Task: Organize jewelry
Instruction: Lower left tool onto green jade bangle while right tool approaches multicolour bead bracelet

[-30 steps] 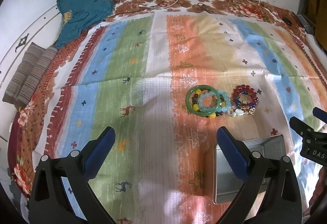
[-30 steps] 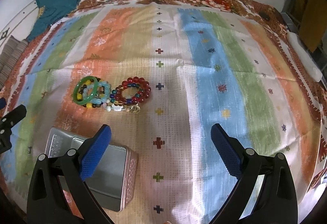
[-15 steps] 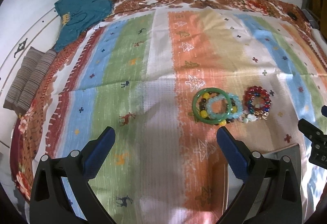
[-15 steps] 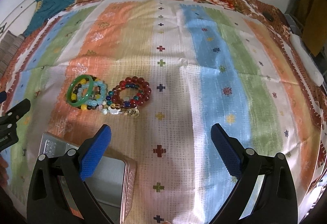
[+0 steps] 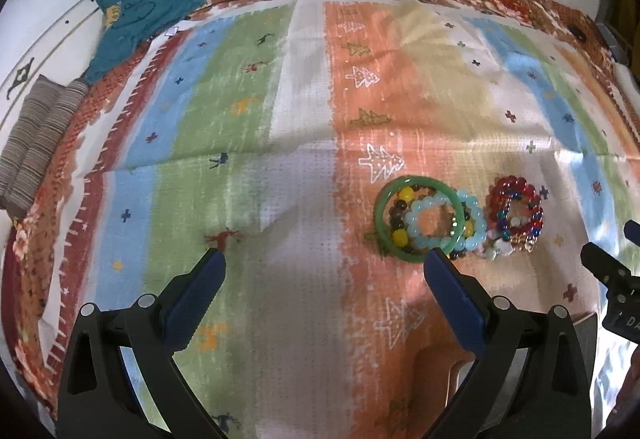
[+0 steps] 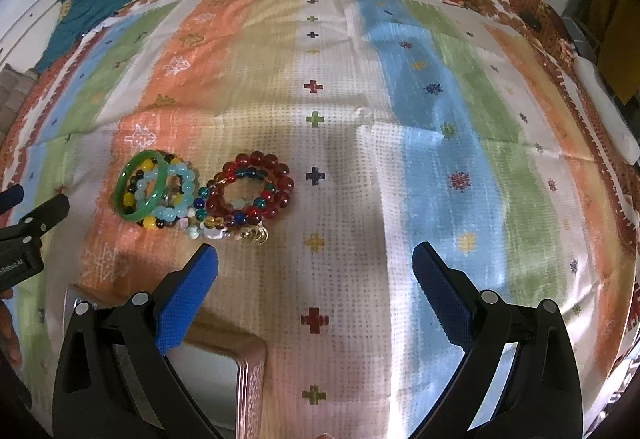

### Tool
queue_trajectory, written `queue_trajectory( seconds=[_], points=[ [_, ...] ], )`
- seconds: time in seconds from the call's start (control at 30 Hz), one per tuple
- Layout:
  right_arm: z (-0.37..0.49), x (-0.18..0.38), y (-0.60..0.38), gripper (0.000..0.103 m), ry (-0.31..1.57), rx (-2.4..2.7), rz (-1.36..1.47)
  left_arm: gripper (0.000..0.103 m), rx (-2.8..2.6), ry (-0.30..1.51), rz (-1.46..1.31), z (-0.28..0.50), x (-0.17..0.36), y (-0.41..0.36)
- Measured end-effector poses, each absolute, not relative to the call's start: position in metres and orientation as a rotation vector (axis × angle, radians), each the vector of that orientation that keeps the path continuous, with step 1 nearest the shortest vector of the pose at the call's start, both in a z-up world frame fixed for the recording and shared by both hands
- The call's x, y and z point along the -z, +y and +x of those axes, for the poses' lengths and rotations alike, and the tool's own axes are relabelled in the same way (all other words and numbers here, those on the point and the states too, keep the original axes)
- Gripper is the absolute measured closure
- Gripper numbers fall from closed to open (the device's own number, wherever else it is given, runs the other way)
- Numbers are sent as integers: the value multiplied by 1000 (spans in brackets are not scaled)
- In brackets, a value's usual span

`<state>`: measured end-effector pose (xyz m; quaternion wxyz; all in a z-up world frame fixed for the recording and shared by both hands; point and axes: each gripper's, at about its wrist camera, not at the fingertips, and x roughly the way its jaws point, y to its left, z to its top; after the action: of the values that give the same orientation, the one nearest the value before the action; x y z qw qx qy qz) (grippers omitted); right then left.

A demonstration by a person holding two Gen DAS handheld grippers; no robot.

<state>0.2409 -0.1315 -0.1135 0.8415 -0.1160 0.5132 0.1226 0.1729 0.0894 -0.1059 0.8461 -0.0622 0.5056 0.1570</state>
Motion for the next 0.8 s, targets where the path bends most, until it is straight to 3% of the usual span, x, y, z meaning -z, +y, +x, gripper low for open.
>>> queue_trajectory(
  seconds=[0.37, 0.43, 0.6, 0.8],
  points=[
    [258, 123, -120, 5, 1110, -251, -247, 11, -287, 1093, -92, 196, 121, 88],
    [262, 125, -117, 14, 1118, -257, -243, 12, -285, 1094, -77, 201, 124, 88],
    [272, 133, -113, 17, 1139, -258, -234, 21, -291, 1122, -71, 211, 136, 93],
    [279, 144, -107, 34, 1172, -271, -223, 27, -278, 1144, -56, 219, 146, 95]
  ],
)
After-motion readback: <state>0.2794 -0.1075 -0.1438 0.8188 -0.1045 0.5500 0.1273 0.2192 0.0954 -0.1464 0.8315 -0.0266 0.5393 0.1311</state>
